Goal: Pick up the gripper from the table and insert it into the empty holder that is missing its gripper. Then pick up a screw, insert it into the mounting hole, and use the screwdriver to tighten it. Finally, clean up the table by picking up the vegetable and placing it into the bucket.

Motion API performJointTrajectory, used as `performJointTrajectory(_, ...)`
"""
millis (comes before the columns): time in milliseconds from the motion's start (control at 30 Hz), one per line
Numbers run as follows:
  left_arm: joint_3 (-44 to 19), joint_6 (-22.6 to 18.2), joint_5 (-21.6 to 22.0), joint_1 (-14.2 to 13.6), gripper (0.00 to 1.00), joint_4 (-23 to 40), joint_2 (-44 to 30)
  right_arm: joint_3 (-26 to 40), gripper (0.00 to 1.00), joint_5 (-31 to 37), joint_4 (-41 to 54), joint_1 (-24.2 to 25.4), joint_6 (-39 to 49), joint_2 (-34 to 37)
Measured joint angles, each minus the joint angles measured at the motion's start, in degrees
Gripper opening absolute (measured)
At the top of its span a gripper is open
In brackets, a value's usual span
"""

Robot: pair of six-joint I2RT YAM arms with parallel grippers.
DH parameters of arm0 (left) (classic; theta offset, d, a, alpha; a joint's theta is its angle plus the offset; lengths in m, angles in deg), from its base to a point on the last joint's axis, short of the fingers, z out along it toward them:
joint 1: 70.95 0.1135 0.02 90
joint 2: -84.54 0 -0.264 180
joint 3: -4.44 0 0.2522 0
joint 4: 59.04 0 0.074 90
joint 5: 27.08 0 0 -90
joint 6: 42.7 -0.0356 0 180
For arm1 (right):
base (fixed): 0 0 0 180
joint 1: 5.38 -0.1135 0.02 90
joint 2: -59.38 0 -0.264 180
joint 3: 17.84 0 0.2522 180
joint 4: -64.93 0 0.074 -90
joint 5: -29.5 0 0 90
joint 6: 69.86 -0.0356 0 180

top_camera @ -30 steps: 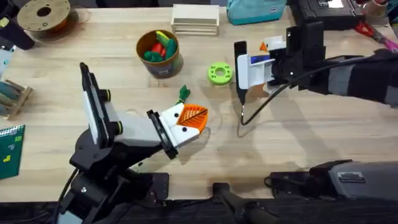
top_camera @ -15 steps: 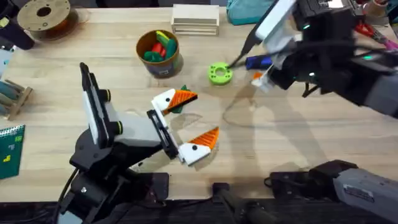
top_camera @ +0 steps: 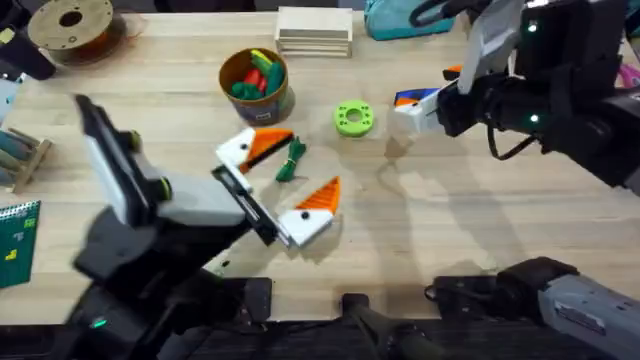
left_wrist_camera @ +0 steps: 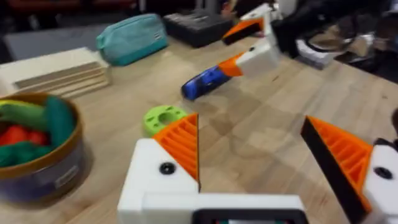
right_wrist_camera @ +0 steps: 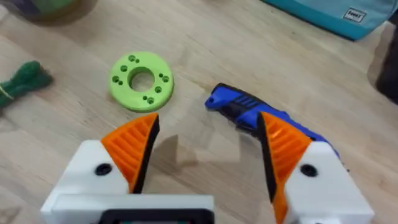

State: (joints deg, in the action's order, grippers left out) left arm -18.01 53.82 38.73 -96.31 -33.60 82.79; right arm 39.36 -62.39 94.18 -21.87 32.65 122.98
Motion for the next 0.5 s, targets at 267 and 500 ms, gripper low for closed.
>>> performJointTrajectory(267,-22.70,0.02,12.64,0.00,0.987,20.91,-21.46,0.00,0.918,-0.62,0.00,0.00,-3.55,0.00)
performJointTrajectory(500,-37.19,0.03,16.00,0.00,0.987,24.43,-49.44,0.00,0.919,-0.76,0.00,0.00,-4.01,0.00)
